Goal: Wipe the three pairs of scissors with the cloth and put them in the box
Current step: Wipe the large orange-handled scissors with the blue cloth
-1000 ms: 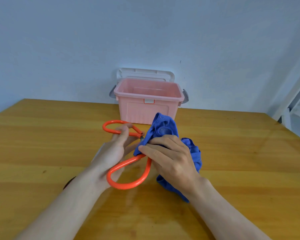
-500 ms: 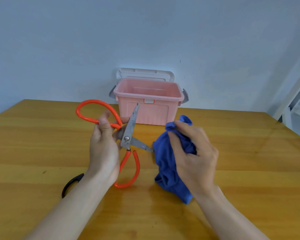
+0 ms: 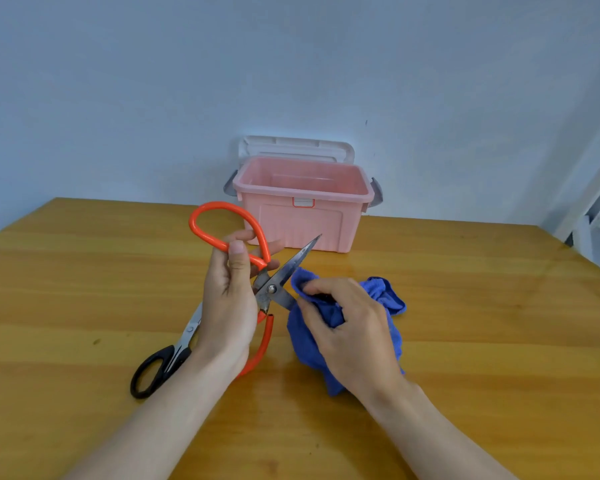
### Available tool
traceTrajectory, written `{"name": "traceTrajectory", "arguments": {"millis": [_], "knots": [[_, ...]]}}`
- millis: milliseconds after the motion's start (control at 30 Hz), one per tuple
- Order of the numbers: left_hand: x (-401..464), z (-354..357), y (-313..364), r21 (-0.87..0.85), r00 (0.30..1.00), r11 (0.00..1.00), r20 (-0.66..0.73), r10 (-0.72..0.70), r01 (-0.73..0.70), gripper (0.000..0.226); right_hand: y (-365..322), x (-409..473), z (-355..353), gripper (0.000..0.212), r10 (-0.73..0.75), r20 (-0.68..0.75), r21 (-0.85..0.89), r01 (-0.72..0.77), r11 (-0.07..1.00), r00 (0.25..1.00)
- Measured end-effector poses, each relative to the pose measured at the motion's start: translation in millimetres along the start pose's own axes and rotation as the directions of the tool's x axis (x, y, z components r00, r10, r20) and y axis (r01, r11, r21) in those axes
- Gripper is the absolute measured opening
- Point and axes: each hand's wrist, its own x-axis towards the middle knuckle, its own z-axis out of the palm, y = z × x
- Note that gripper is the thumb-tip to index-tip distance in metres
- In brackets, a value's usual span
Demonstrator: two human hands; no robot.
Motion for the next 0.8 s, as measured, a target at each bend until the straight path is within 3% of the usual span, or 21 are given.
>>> {"name": "traceTrajectory", "arguments": {"millis": [100,200,300,400,500,600,700,800], "knots": [[-1,-2,0,-0.039,0.998,0.997,0.024,-0.064,0.065,0.03,-4,5,8,0.004,0.055,0.043,-0.052,-0.052,0.997,0.998],[-2,-2,5,-0.11,0.995,0.991,0.074,-0.07,0.078,0.033,-1,9,6,0.036,0.101,0.171,-0.08,-0.089,0.993,0.98],[-2,-1,7,-0.118,0.987,0.99,0.147,-0.064,0.082,0.037,-1,8,3,0.04,0.098,0.244,0.031,-0.109,0.994,0.965],[0,-6,2,0.04,0.958,0.998,0.28,-0.062,0.053,0.034,-3,9,1,0.038,0.144,0.238,0.135,-0.18,0.974,0.96],[-4,-12,1,0.266,0.886,0.964,0.444,-0.134,0.013,0.03,-5,14,-6,0.029,0.211,0.18,0.26,-0.253,0.932,0.961],[-13,-9,3,0.403,0.846,0.914,0.502,-0.181,-0.043,0.05,-8,16,-12,0.021,0.293,0.113,0.372,-0.314,0.874,0.949],[-21,-2,2,0.501,0.871,0.826,0.49,-0.024,-0.259,0.045,-8,16,-13,0.019,0.341,0.131,0.38,-0.364,0.85,0.931],[-20,-1,-1,0.511,0.87,0.796,0.49,0.041,-0.326,0.031,-7,16,-14,0.022,0.346,0.166,0.34,-0.383,0.859,0.924]]}}
